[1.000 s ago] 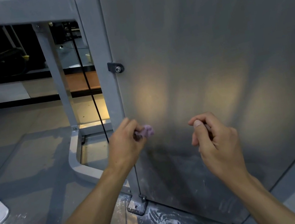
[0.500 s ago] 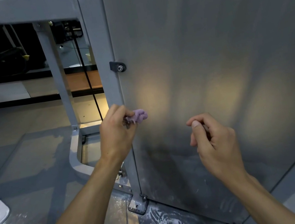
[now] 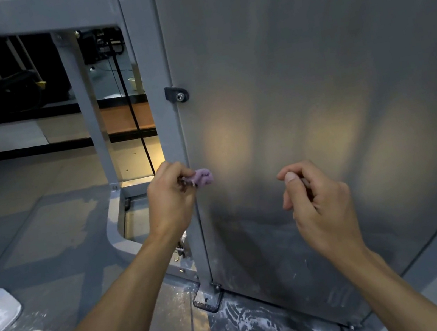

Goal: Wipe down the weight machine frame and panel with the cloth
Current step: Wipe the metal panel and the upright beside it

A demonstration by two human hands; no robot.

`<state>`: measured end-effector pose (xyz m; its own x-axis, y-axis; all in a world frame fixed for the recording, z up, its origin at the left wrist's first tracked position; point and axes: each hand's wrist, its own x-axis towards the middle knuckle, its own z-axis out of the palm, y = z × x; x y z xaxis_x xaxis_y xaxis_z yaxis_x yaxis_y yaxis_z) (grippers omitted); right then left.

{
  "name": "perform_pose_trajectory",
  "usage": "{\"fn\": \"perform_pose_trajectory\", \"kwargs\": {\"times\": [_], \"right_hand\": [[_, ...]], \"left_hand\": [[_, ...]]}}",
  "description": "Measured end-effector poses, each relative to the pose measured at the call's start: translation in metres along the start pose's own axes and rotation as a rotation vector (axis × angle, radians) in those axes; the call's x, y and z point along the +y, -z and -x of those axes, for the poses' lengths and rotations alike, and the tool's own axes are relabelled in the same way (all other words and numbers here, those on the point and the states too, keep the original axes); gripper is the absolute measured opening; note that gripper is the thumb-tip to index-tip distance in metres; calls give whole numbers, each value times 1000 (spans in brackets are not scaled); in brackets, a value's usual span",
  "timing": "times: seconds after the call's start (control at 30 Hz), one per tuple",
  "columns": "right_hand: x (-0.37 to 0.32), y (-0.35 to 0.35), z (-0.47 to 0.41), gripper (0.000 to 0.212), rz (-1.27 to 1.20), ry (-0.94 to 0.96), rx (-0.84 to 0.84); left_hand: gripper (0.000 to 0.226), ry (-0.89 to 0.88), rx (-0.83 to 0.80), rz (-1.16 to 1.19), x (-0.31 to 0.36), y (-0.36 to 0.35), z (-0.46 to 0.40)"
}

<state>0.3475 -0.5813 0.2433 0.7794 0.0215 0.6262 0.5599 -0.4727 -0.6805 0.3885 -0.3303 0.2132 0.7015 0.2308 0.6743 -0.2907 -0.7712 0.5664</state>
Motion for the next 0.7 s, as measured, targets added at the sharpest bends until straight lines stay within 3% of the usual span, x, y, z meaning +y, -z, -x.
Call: {"fn": "perform_pose_trajectory", "kwargs": {"times": [0.2,0.3,0.5,0.7], "right_hand": [[3,2,2,17,13,3,-8],[3,3,3,17,17,5,-16],[12,3,1,17,75,9,-83],[35,-6,6,13,319,-29,-462]], "left_hand": [[33,166,-216,-32,-22,-22,39],[19,272,-294,-57,-39,-34,57],[28,341,-158,4,-44,-38,46],[29,525,-96,122,-52,-49,66]]}}
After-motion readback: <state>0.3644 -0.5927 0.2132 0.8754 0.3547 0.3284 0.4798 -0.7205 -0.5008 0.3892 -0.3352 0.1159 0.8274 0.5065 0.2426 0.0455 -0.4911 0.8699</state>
